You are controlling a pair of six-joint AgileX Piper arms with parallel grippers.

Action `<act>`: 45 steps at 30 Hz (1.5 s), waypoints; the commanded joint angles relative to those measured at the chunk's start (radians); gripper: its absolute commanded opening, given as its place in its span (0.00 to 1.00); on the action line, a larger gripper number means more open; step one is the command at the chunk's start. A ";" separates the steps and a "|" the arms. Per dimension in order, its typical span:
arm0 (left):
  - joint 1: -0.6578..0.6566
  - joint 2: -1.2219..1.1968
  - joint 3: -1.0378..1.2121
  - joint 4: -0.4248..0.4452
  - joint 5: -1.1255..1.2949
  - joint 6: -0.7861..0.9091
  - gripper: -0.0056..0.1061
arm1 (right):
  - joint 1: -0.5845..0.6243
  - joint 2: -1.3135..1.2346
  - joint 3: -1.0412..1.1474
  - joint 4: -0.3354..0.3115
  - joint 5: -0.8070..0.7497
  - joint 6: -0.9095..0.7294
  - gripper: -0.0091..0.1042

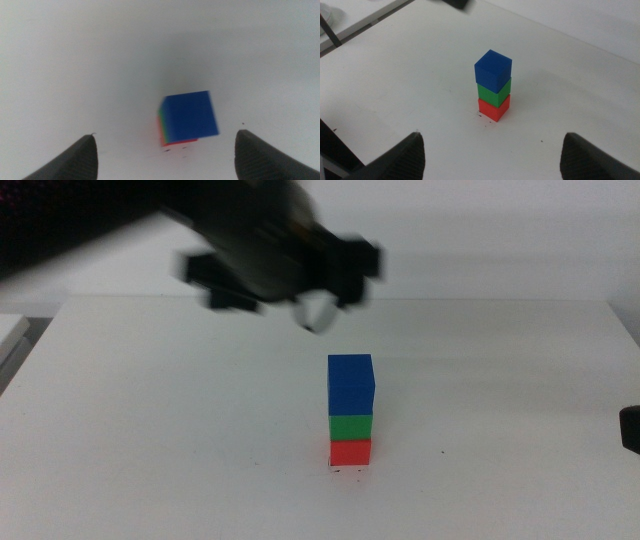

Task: Stack red cubes first, then green, then blue cubes in a specific spot.

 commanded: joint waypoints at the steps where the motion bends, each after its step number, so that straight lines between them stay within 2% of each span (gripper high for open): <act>1: 0.012 -0.113 0.004 0.039 0.068 0.042 0.89 | 0.002 -0.003 -0.007 -0.006 -0.005 -0.006 0.90; 3: 0.029 -0.200 0.052 0.071 0.068 0.169 0.89 | 0.002 -0.003 -0.007 -0.003 -0.008 -0.006 0.90; 6: 0.076 -0.312 0.141 0.103 0.068 0.248 0.89 | 0.002 -0.003 -0.007 -0.006 -0.007 -0.006 0.90; 11: 0.226 -0.494 0.309 0.066 0.002 0.417 0.89 | 0.002 -0.003 -0.007 -0.006 -0.007 -0.006 0.90; 13: 0.315 -0.591 0.390 0.006 -0.148 0.505 0.89 | 0.002 -0.003 -0.007 -0.002 -0.007 -0.006 0.90; 17: 0.586 -0.788 0.604 -0.260 -0.479 0.794 0.89 | 0.002 -0.003 -0.007 -0.005 -0.007 -0.006 0.90; 18: 0.644 -0.832 0.657 -0.300 -0.516 0.837 0.89 | 0.002 -0.003 -0.007 -0.005 -0.007 -0.006 0.90; 21: 0.755 -0.914 0.776 -0.372 -0.544 0.841 0.89 | 0.002 -0.003 -0.007 -0.005 -0.007 -0.006 0.90; 30: 0.785 -1.035 0.846 -0.354 -0.542 0.844 0.89 | 0.002 -0.003 -0.007 -0.005 -0.007 -0.006 0.90; 45: 0.785 -1.040 0.846 -0.342 -0.542 0.844 0.89 | 0.002 -0.003 -0.003 0.012 -0.004 -0.006 0.90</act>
